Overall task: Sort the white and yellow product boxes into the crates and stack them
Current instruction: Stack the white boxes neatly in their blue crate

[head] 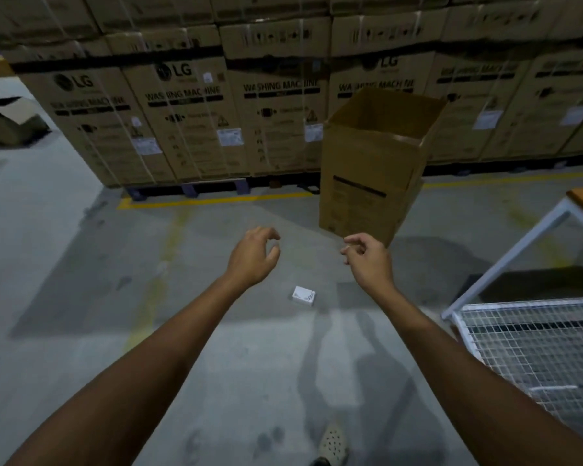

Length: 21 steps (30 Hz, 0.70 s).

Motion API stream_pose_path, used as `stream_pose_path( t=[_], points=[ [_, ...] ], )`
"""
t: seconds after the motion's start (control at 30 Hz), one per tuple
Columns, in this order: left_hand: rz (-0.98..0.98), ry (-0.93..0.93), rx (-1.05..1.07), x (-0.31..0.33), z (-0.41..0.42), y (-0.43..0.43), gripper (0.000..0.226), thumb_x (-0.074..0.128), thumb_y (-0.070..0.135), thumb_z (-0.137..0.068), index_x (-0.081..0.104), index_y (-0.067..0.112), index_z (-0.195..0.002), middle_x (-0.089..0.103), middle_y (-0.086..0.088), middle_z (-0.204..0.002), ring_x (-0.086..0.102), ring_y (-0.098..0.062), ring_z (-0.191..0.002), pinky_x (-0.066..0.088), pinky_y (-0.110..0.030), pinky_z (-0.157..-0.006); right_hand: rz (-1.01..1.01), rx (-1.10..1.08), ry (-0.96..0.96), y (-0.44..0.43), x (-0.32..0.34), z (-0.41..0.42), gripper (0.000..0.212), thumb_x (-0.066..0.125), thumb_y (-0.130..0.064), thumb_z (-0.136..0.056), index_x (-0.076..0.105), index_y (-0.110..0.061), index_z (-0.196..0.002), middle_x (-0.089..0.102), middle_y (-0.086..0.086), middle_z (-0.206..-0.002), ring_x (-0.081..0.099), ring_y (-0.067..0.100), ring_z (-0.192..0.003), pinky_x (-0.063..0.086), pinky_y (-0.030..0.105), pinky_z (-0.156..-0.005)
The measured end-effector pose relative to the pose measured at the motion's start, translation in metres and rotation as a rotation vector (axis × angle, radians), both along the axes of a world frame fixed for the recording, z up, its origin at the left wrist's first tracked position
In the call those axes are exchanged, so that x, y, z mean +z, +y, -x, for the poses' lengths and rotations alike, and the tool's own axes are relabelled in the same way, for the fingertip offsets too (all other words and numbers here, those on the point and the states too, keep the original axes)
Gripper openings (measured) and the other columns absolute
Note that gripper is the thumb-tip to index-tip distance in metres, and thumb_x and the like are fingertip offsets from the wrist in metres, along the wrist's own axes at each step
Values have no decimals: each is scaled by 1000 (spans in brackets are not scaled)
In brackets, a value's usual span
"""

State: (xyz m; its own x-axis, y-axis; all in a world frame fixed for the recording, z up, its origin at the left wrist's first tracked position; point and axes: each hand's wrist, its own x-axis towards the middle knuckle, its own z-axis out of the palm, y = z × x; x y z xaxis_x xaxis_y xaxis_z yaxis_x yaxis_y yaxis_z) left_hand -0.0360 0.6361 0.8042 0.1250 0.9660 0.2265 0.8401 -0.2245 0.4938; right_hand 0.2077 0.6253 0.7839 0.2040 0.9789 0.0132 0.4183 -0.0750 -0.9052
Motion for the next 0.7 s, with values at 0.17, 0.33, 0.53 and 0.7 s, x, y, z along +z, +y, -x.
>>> stream_pose_path(
  t=[0.17, 0.33, 0.53, 0.7],
  points=[
    [95, 9, -10, -45, 11, 64, 25, 59, 19, -91, 66, 12, -114, 66, -7, -115, 60, -24, -105, 45, -31, -87, 115, 24, -75, 69, -43, -1, 17, 60, -13, -90, 69, -20, -102, 71, 1, -93, 66, 18, -85, 54, 30, -76],
    [194, 10, -21, -138, 25, 128, 26, 60, 19, -91, 64, 12, -115, 65, -7, -115, 61, -24, -105, 45, -31, -85, 191, -8, -115, 125, -131, 9, 20, 60, -11, -89, 70, -14, -106, 68, 1, -89, 64, 21, -86, 41, 21, -73],
    [276, -32, -37, -349, 30, 200, 29, 60, 18, -90, 63, 11, -118, 64, -8, -120, 59, -25, -108, 46, -32, -89, 246, 41, -186, 190, -330, 31, 26, 58, -10, -88, 68, -15, -112, 67, -1, -93, 62, 16, -84, 44, 23, -75],
    [345, -60, -23, -544, 38, 243, 31, 61, 17, -90, 62, 10, -121, 62, -9, -122, 57, -27, -112, 46, -34, -93, 278, -49, -86, 236, -519, 52, 29, 58, -11, -89, 66, -17, -117, 68, 1, -95, 65, 19, -88, 50, 29, -82]
  ],
)
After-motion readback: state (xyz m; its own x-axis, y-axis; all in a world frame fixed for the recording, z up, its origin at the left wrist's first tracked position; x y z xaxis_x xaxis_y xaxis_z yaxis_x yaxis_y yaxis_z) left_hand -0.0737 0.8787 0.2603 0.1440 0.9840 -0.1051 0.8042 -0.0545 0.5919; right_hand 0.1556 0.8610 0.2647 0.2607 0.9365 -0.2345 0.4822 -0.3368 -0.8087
